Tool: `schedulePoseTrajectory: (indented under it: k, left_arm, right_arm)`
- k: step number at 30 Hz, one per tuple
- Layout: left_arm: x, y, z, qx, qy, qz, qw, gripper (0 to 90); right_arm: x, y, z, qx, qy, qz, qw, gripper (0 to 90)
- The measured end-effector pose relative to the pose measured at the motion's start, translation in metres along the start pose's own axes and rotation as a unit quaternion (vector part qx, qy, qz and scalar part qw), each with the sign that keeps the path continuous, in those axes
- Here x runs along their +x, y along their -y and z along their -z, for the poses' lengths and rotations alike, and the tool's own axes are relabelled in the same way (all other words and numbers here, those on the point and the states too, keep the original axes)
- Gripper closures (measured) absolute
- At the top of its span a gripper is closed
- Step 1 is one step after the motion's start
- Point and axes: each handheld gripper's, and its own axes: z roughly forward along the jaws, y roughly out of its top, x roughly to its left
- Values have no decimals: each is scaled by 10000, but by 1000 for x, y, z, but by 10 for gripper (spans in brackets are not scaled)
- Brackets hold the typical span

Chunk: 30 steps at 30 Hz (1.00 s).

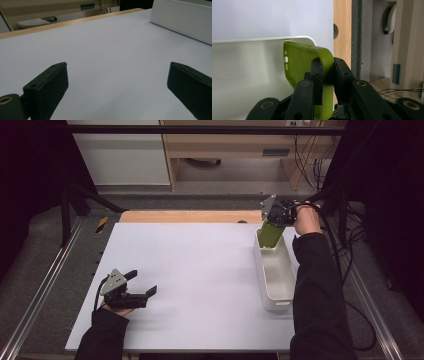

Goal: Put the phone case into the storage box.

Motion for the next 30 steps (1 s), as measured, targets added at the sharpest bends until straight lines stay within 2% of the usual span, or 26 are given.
schedulePoseTrajectory:
  k: [13, 22, 24, 26, 30]
  left_arm:
    - [0, 1, -1, 62, -7, -4, 10000, 32]
    - [0, 0, 0, 60, -10, -13, 10000, 32]
    - [0, 0, 0, 58, -8, -12, 10000, 32]
    - [0, 1, 0, 65, -9, -3, 10000, 32]
    - [0, 1, -1, 71, -7, -10, 10000, 32]
  right_arm:
    - [-2, -3, -18, 144, -32, 82, 9999, 791]
    - [-2, -3, -23, 162, -86, -77, 9998, 772]
    - [-2, -3, -23, 153, -88, -143, 9997, 714]
    - [-2, -2, -24, 153, -44, -219, 9996, 608]
    - [-4, -2, -21, 131, 135, -581, 9981, 413]
